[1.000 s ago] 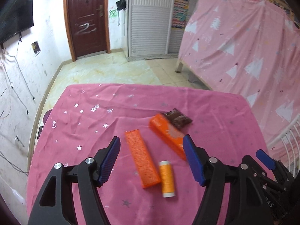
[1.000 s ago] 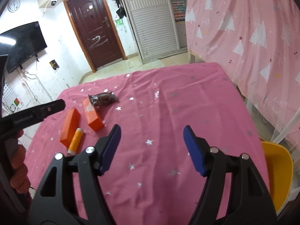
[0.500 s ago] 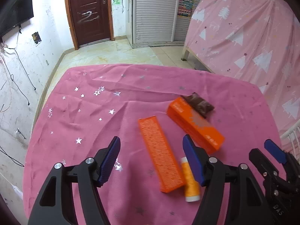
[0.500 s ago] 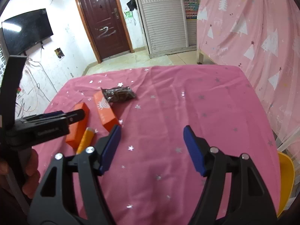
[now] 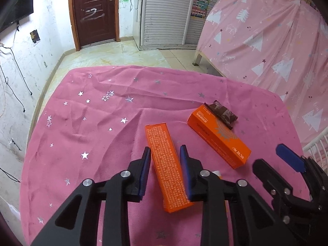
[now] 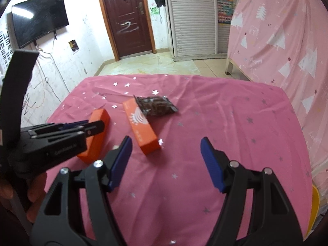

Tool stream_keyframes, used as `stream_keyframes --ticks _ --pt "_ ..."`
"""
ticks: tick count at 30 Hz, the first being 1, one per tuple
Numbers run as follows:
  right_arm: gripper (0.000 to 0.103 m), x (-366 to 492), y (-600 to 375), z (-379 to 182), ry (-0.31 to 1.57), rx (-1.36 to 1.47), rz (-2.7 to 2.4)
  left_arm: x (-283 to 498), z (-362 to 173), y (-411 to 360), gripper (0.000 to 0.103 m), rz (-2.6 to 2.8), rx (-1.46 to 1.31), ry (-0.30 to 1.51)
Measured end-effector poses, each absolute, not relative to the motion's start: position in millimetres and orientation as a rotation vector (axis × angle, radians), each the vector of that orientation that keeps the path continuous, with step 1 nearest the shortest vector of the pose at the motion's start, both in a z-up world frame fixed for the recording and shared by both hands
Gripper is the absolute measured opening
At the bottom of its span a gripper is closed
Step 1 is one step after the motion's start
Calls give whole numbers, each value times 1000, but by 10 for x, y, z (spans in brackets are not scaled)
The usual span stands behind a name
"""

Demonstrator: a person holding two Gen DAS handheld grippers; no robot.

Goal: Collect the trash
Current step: 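Move both open tools back over the table toward the orange boxes, then grasp the long orange box with the left tool while the right tool grasps the other orange box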

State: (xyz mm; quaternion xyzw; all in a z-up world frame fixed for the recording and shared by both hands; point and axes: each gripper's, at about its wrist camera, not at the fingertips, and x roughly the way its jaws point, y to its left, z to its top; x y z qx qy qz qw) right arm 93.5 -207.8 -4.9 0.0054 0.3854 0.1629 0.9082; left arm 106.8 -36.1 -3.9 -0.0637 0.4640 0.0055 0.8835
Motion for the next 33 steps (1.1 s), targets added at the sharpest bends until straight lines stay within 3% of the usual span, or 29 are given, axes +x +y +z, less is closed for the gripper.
stream_keyframes --ticks 19,22,24,29,33 --pt "66 1277 -1666 -231 897 -56 370 1133 -99 -168 24 7 -106 953" --pt "54 1289 -1663 -251 908 -60 373 1139 -123 -140 25 -11 -120 948" --pt "37 1284 -1655 -242 904 -81 366 1132 -131 -119 25 -25 -126 941" --pt "24 1239 -1679 -222 892 -83 370 1108 -145 -50 22 -64 -169 931" --pt "22 1160 -1700 -150 857 -85 378 1012 -137 6 17 -73 -178 910"
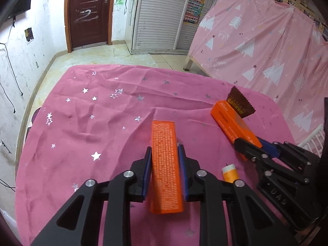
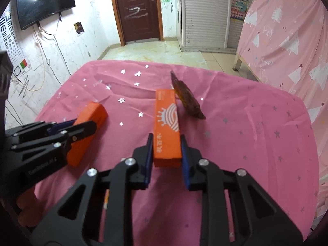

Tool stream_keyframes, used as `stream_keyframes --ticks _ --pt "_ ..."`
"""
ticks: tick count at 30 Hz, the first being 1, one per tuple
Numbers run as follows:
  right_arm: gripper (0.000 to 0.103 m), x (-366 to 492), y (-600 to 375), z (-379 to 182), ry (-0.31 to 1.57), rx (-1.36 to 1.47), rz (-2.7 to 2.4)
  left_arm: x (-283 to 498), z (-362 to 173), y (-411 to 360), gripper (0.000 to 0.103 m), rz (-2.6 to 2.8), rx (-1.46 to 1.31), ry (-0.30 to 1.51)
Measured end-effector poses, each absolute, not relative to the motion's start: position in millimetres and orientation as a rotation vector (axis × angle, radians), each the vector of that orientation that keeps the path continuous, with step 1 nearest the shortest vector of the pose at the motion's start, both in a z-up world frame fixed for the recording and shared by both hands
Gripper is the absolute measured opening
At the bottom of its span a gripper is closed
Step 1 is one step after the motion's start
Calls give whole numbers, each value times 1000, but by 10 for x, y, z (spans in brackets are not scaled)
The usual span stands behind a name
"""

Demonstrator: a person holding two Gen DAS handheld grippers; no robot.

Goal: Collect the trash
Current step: 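Grasp the long orange box with the left tool while the right tool grasps the other orange box, then carry both orange boxes over the yellow bin and open both tools to drop them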

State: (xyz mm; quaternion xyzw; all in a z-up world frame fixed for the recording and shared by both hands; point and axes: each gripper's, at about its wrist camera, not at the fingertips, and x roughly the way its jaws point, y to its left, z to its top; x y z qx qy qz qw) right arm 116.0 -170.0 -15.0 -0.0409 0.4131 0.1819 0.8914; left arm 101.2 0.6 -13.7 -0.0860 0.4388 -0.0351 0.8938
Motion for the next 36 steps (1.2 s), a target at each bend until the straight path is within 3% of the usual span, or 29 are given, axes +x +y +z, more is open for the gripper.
stream_keyframes --ticks 20,36 --pt "22 694 -2110 380 677 20 404 580 338 -309 17 -66 -82 763" --pt "22 280 -3150 470 591 112 216 412 605 -1223 17 -197 20 709"
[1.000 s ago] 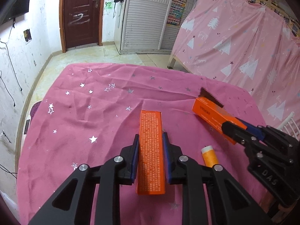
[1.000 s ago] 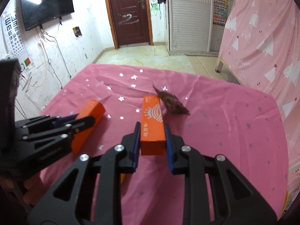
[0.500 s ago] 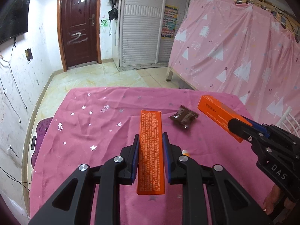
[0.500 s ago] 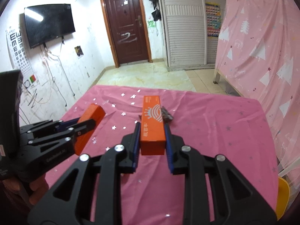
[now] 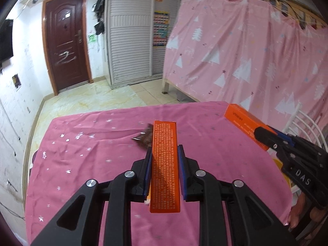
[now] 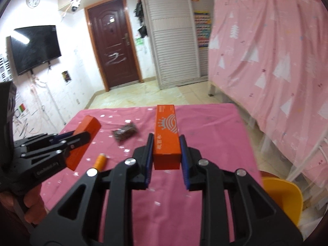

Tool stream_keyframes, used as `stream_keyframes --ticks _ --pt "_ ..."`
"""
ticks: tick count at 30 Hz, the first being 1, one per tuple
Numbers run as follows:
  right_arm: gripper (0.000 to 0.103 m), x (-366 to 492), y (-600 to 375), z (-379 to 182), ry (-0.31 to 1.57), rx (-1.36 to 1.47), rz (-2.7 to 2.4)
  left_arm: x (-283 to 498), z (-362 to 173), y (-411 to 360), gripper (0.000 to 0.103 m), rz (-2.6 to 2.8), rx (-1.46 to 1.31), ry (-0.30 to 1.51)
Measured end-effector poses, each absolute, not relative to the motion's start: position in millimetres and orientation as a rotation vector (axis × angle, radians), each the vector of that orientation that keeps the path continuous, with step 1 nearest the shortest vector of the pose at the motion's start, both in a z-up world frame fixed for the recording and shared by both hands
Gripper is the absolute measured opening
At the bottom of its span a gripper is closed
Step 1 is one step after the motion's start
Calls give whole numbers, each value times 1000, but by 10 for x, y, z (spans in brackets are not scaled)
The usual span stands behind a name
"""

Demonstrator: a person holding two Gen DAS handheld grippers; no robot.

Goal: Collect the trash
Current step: 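Carry both orange boxes over the yellow bin and open both tools to drop them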

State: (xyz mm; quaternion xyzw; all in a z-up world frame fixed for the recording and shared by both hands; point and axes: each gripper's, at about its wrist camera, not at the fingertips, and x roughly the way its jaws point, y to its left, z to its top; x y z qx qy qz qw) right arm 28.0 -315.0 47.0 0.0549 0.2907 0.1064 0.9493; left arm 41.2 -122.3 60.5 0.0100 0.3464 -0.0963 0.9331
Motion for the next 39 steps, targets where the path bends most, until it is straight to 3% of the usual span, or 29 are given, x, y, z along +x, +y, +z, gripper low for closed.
stream_keyframes --ticks 37,38,39 --pt "23 -464 -5262 -363 648 390 -173 -65 593 -3653 17 -632 183 759" --pt "25 -458 -5292 -387 653 399 -178 -42 587 -3691 17 -637 179 770" --pt "36 -456 -5308 -402 657 404 -181 -11 575 -3738 17 -646 171 788"
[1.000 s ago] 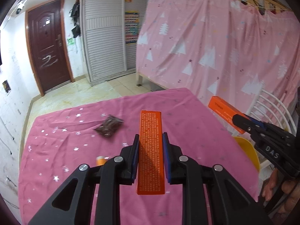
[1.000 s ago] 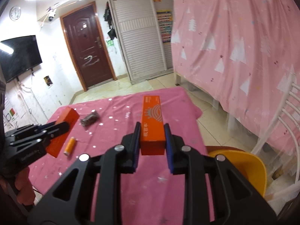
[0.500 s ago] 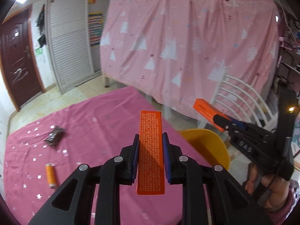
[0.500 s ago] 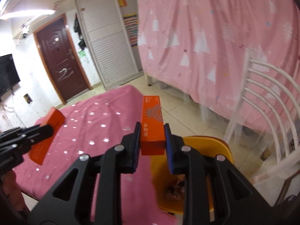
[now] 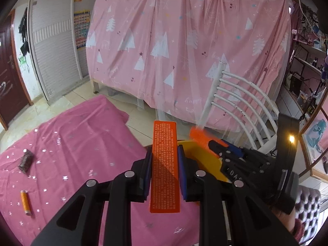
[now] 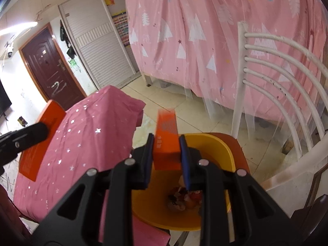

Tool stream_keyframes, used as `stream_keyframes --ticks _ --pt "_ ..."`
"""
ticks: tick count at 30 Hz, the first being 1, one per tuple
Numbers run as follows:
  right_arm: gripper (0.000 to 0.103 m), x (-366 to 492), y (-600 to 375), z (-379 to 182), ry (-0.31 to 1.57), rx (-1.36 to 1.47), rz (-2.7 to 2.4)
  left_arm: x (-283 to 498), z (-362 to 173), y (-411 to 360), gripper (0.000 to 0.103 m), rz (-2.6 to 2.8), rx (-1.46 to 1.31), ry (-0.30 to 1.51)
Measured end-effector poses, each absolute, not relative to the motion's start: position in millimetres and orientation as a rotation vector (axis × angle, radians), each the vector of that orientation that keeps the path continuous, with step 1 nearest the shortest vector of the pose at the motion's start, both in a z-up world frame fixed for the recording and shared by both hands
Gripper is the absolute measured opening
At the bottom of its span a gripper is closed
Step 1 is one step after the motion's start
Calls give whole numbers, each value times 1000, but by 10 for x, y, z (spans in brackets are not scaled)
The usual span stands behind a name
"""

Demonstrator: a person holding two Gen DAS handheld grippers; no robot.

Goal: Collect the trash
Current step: 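Carry both orange boxes over the yellow bin and open both tools to drop them, then move both open tools back over the table toward the spool and packet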

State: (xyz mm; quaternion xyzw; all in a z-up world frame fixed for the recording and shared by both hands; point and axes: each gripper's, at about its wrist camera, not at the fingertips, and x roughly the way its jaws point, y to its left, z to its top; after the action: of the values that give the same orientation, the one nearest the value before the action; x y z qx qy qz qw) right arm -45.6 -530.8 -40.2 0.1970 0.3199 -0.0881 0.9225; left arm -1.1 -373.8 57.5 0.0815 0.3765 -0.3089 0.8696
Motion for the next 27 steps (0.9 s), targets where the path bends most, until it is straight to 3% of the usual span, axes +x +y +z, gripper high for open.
stream_keyframes --ticks 2,9,11,13,27 --pt "55 -455 -5367 -440 658 424 -188 58 547 -3814 17 -665 149 815" --pt "55 -569 -5574 -428 625 492 -220 178 373 -4018 22 -705 100 901" --pt "55 -598 -5618 -415 617 503 -224 174 350 -4041 38 -706 100 905" --pt "55 -603 -5641 -399 612 509 -224 161 352 -4070 44 -698 110 898" --pt "57 -560 -5384 -282 598 470 -162 165 455 -3531 51 -557 115 851"
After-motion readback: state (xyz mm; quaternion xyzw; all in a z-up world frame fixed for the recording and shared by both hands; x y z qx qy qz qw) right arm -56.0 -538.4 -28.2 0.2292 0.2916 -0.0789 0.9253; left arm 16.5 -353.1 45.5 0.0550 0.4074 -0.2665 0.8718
